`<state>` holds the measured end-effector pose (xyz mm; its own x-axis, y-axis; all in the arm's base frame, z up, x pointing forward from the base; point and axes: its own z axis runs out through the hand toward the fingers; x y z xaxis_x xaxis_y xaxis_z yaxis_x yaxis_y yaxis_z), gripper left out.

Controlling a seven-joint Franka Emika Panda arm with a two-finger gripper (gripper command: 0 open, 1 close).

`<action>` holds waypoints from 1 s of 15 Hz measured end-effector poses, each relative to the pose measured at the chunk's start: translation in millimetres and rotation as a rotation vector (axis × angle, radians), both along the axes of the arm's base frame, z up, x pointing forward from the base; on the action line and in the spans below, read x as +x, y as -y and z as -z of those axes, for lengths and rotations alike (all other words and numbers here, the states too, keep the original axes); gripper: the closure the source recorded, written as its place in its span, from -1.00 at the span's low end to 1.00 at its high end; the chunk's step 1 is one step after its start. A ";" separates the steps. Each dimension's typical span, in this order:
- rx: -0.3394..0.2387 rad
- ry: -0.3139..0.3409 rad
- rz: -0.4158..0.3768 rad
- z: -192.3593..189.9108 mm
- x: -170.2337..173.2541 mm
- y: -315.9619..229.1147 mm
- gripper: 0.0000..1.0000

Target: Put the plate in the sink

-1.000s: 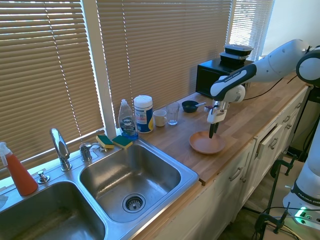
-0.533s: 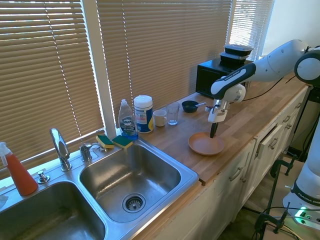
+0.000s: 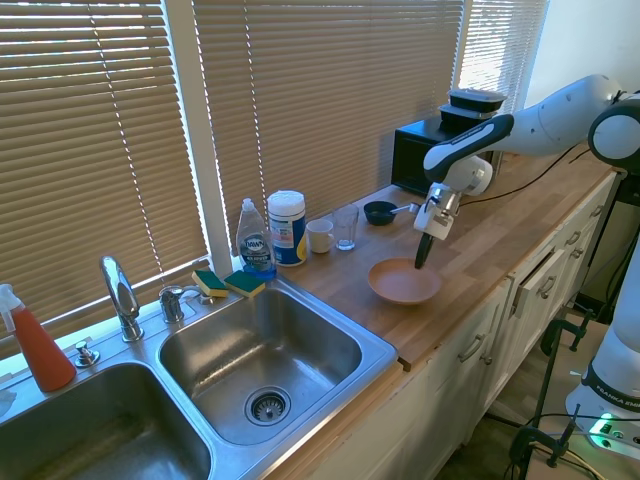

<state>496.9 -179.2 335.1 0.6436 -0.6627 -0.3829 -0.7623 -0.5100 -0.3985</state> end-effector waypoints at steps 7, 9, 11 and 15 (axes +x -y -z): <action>-0.020 -0.002 0.010 -70.2 26.0 -119.3 1.00; -0.047 -0.012 0.026 -78.1 34.3 -167.3 1.00; -0.081 -0.017 0.044 -82.9 41.4 -208.4 1.00; -0.126 -0.004 0.083 -87.1 54.5 -240.3 1.00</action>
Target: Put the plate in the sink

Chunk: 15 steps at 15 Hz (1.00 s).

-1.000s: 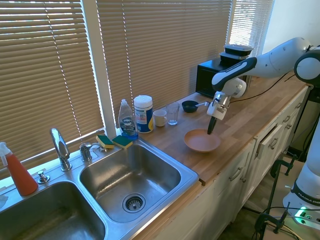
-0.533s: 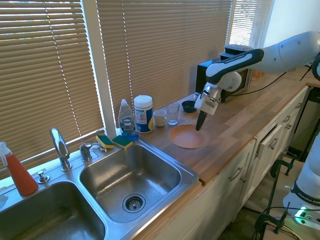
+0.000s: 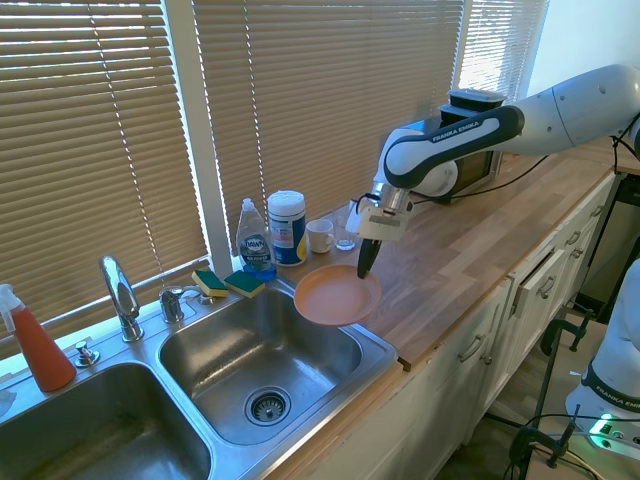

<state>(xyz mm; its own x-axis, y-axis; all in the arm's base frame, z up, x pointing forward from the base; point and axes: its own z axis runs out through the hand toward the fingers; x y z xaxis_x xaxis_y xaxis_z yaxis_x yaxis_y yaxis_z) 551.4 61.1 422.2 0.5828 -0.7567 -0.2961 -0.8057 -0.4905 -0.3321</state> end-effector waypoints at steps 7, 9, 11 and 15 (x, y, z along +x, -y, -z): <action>-0.149 0.020 -0.108 40.8 64.5 -147.4 1.00; -0.182 -0.006 -0.126 75.8 81.3 -170.6 1.00; -0.219 -0.030 -0.128 110.0 95.1 -186.2 1.00; -0.295 -0.061 -0.096 164.9 116.8 -203.7 -1.00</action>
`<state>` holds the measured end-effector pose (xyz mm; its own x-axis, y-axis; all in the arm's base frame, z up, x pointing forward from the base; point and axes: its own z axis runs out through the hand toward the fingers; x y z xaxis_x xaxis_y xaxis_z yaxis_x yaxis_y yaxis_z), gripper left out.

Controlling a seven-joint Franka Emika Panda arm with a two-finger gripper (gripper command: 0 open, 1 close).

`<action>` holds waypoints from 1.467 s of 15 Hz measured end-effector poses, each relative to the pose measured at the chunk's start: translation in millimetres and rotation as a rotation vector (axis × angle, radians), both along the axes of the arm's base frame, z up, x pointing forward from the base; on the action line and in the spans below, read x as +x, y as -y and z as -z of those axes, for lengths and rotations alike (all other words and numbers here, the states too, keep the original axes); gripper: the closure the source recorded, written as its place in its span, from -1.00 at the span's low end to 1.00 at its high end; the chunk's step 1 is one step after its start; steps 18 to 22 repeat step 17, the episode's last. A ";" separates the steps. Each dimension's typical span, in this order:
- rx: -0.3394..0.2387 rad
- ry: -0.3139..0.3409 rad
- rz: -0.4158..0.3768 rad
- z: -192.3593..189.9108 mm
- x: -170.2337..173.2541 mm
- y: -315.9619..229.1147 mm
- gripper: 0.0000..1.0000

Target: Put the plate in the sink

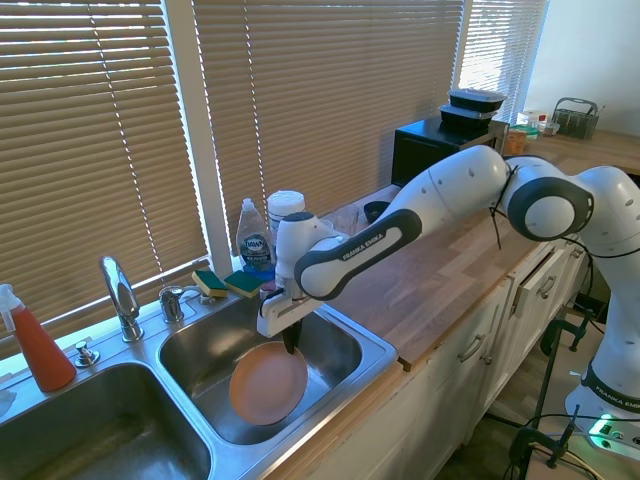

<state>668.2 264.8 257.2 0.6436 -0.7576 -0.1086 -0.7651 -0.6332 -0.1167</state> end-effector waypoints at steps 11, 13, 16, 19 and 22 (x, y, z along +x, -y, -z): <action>-0.003 -0.028 0.010 16.0 16.4 -16.4 -1.00; 0.002 -0.016 0.015 11.9 17.0 -18.6 -1.00; 0.018 0.015 0.022 -14.1 18.5 -19.4 -1.00; 0.027 0.024 0.022 -27.2 16.2 -20.6 -1.00; 0.027 0.024 0.022 -27.2 16.2 -20.6 -1.00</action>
